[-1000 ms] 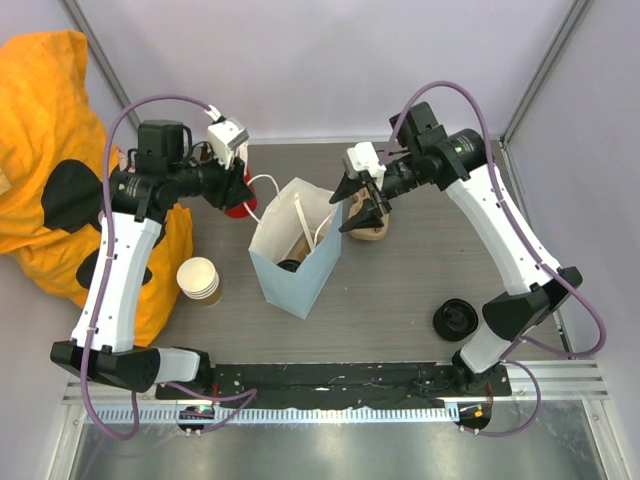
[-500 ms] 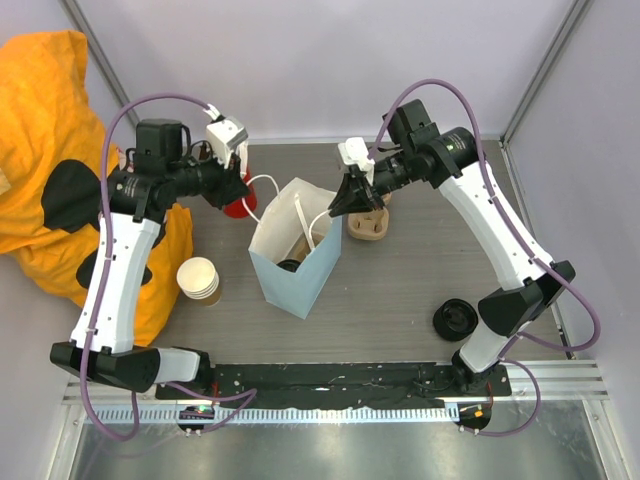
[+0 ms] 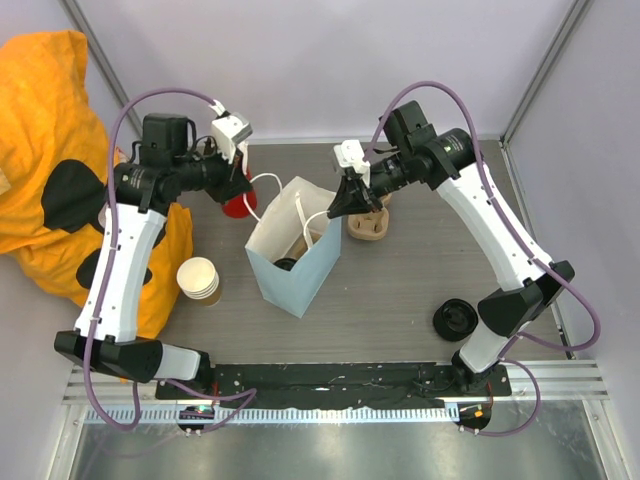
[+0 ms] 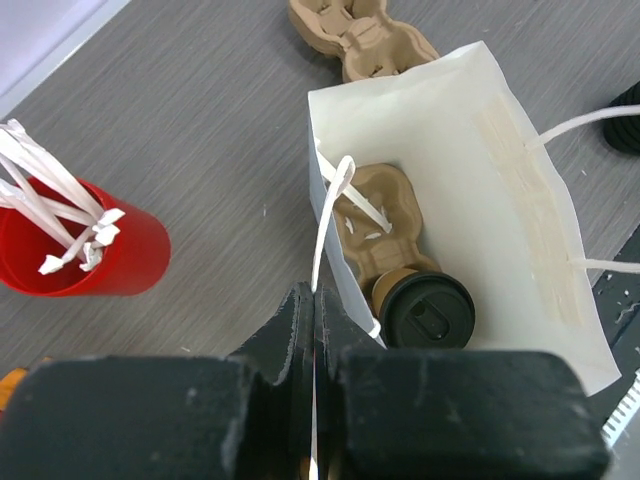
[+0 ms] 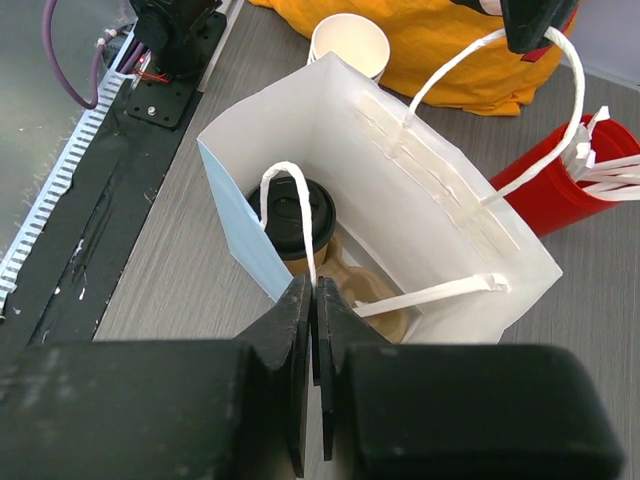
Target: Pack the takeout coffee
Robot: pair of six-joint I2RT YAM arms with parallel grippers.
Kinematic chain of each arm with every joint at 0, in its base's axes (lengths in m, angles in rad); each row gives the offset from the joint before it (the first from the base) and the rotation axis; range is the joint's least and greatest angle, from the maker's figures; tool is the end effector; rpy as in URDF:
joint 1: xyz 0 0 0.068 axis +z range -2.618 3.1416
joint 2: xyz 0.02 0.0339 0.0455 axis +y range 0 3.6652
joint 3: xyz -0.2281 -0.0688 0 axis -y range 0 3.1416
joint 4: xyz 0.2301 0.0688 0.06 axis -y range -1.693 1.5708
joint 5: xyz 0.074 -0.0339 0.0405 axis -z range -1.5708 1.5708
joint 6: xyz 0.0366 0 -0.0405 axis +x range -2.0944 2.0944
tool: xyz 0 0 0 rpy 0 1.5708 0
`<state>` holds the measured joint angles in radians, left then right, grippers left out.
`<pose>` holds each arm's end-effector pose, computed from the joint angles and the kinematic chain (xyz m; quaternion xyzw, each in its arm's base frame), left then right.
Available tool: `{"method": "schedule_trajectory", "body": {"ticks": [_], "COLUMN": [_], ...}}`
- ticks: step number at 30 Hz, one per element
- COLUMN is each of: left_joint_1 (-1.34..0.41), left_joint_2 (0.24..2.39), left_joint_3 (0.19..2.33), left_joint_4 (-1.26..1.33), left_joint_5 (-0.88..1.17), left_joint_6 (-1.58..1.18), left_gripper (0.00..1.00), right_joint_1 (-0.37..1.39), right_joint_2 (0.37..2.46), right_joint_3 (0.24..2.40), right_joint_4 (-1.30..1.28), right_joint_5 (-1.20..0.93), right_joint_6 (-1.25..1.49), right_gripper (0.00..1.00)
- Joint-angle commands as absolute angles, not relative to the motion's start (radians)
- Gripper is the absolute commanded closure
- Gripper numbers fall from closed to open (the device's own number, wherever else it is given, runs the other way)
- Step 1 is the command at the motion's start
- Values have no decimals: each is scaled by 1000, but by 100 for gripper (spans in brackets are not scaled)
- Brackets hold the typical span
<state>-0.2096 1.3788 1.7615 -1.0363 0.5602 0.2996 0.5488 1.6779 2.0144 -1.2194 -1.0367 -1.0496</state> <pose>0.2413 -0.0712 0.4151 0.3355 0.8031 -0.2285 0.4362 0.2400 0.1837 0.4013 -0.7027 0.4505 0.3793 0.3994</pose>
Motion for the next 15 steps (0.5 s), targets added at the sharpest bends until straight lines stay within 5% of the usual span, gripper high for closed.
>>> {"method": "schedule_trajectory", "body": {"ticks": [1, 15], "left_joint_1": [-219, -301], "left_joint_2": [1377, 1457], "left_joint_3": [1795, 1841], "left_joint_4": [-968, -899], "left_joint_5": [532, 419], "left_joint_6": [310, 324], "left_gripper": [100, 100], "right_joint_1": [577, 598], "right_joint_2": [1629, 1566], "right_joint_3": [2028, 2017], "right_joint_4": [-1229, -1246], "right_joint_5": [-1026, -996], "right_joint_6": [-1031, -963], "right_gripper": [91, 92]}}
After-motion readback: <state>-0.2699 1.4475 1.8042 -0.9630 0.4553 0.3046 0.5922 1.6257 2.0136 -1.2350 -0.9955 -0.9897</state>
